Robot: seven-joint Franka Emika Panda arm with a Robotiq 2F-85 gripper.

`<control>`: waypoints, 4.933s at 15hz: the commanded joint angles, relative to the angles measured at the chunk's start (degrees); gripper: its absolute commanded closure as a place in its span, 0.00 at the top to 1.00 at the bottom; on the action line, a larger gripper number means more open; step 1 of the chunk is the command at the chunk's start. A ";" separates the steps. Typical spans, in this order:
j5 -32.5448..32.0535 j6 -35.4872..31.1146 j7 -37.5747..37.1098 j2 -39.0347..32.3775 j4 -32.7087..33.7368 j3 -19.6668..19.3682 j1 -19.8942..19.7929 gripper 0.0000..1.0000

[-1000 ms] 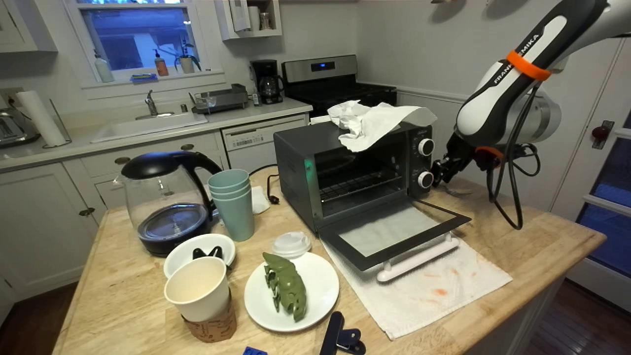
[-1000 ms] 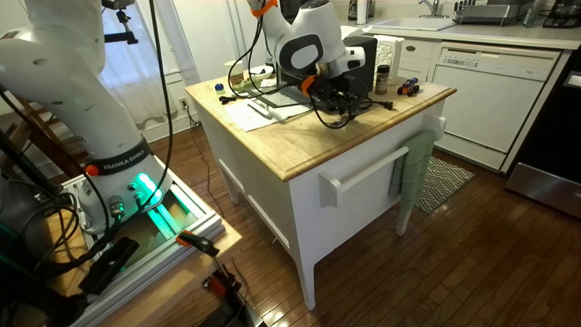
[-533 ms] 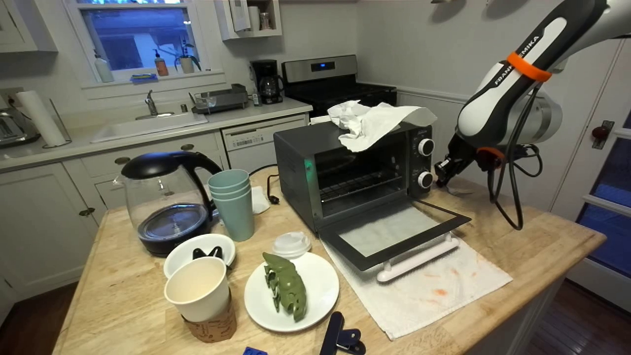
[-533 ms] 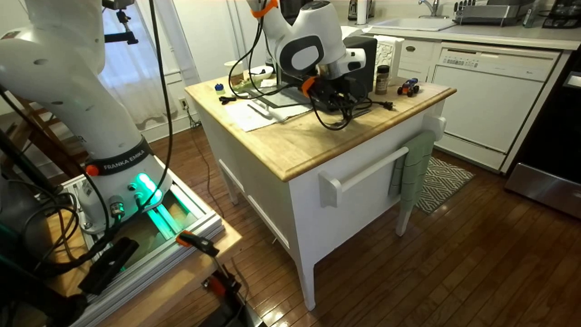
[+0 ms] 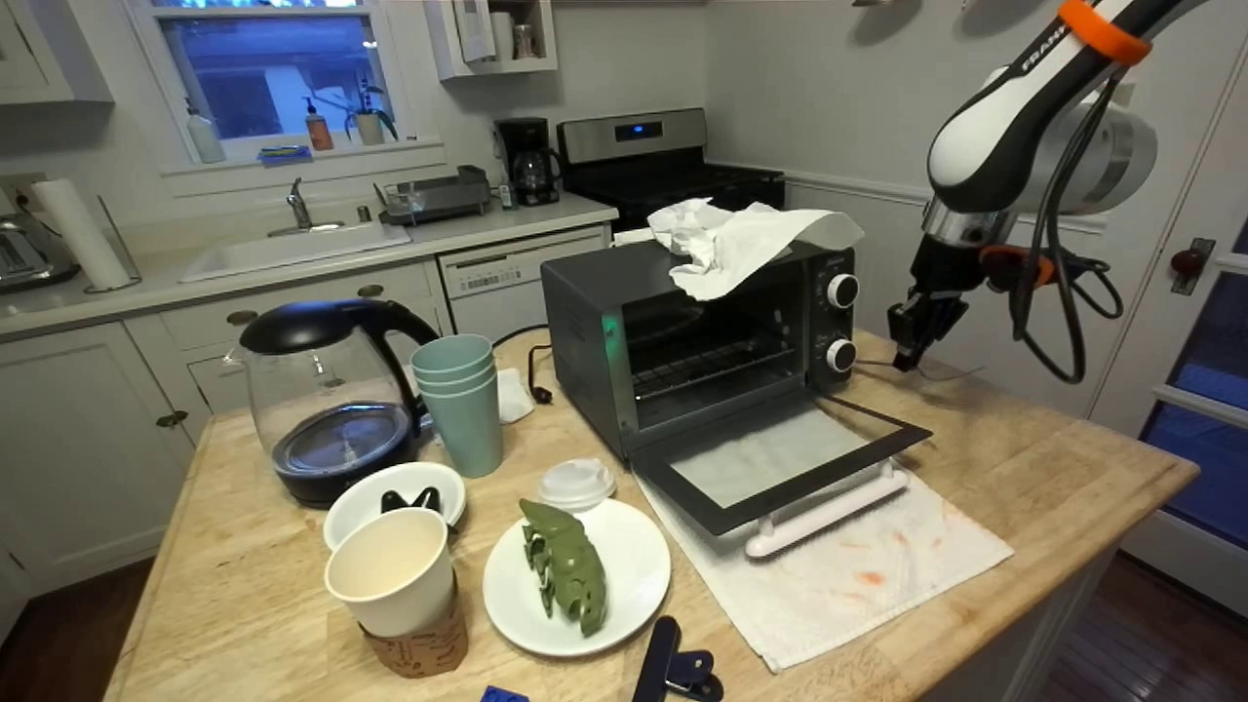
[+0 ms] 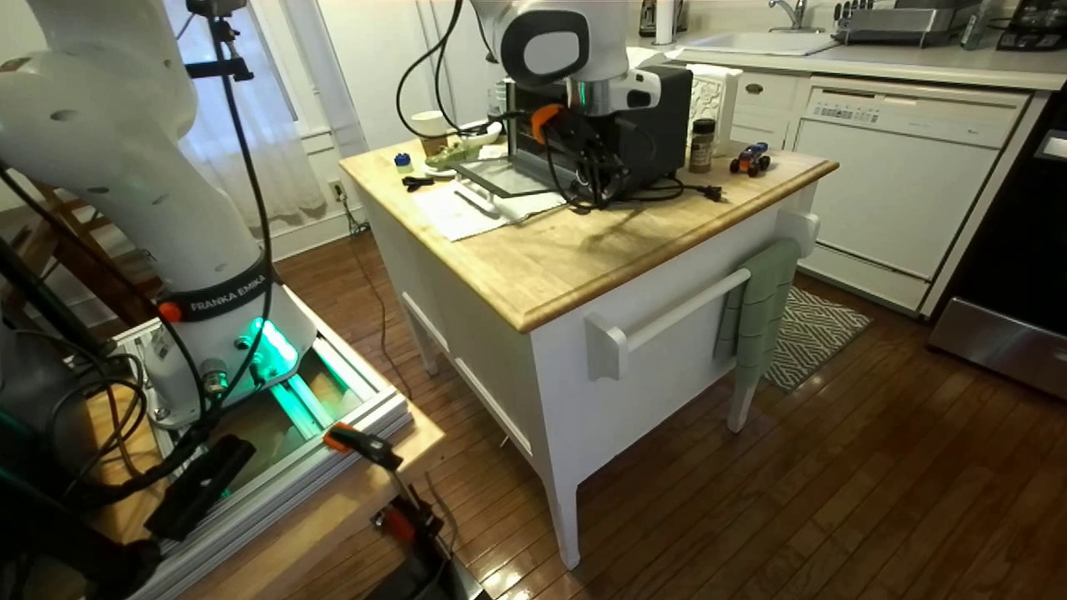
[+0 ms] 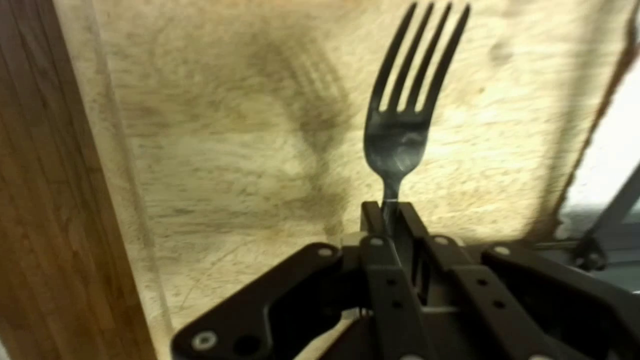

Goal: Put the silver fork on the white plate

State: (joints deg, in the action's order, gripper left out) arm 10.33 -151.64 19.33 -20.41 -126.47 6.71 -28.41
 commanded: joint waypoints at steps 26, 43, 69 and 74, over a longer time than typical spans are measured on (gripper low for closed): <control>39.84 13.09 20.25 33.79 -16.51 -2.98 35.93 0.03; 37.96 -11.43 2.87 23.75 -13.64 12.48 34.78 0.11; 6.39 -29.69 -40.16 -3.03 -5.71 -32.69 82.35 0.03; 7.17 -28.67 -44.54 -5.68 -3.46 -36.33 86.80 0.03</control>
State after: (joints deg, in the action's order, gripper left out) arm 16.59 -181.47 -22.07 -23.51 -132.46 -26.56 55.08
